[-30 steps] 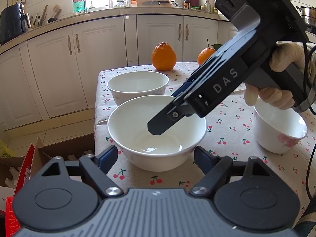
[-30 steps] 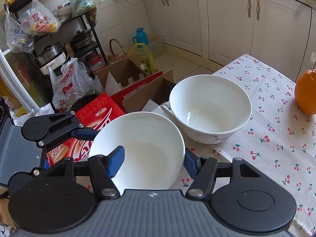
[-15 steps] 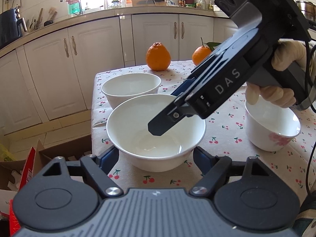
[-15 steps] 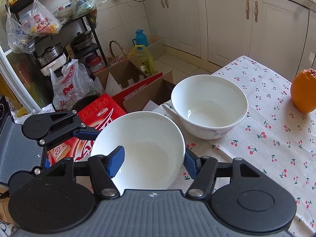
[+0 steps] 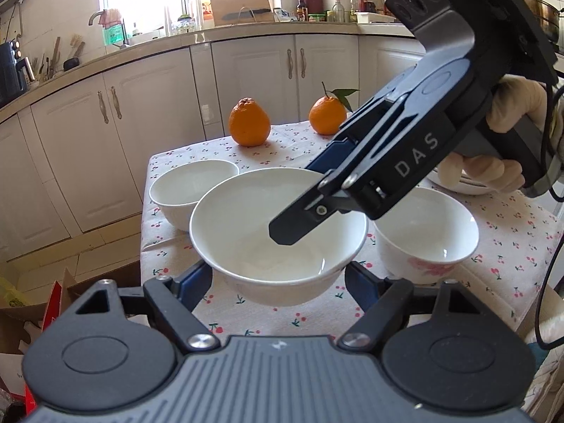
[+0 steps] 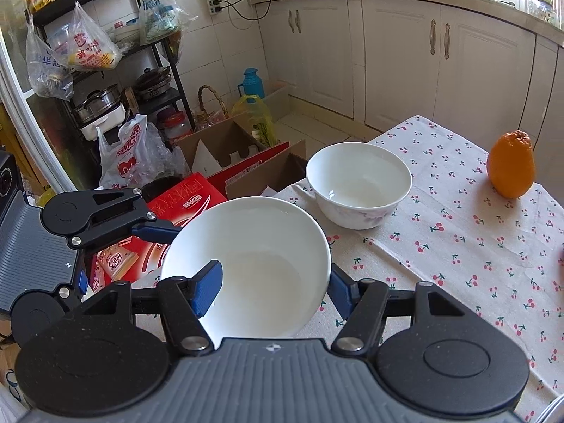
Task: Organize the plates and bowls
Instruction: 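Lift the bowl with the right gripper toward the placed bowl, then lower the held bowl into the placed bowl and open the right gripper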
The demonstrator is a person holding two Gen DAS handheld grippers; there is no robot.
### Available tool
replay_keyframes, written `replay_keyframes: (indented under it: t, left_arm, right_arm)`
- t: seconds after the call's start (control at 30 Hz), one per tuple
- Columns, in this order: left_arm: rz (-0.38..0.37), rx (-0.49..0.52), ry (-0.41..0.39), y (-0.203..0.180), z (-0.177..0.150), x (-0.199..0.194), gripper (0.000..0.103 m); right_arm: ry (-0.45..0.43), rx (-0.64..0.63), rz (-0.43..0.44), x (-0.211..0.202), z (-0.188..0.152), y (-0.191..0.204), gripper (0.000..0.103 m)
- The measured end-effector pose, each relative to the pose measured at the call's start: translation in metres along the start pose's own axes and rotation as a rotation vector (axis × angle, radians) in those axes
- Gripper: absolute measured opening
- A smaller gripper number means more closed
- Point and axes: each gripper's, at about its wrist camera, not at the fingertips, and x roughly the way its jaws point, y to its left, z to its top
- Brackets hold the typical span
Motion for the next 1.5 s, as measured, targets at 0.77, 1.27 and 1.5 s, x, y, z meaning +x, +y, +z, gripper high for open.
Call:
replay_keyframes:
  t: [0.77,1.27,1.5]
  left_arm:
    - [-0.148,0.071,-0.041,-0.071,0.026,0.009,0.082]
    - [-0.196,0.064,0.004,-0.087,0.024,0.023,0.082]
    - [-0.205,0.072,0.023,-0.091,0.022,0.027,0.082]
  right_arm:
    - [-0.064,0.064,-0.144,-0.085,-0.060,-0.019,0.070]
    - [-0.046,0.112,-0.155,-0.088,-0.083,-0.031,0.070]
    - [-0.032,0.134,-0.149,-0.085,-0.089,-0.035,0.070]
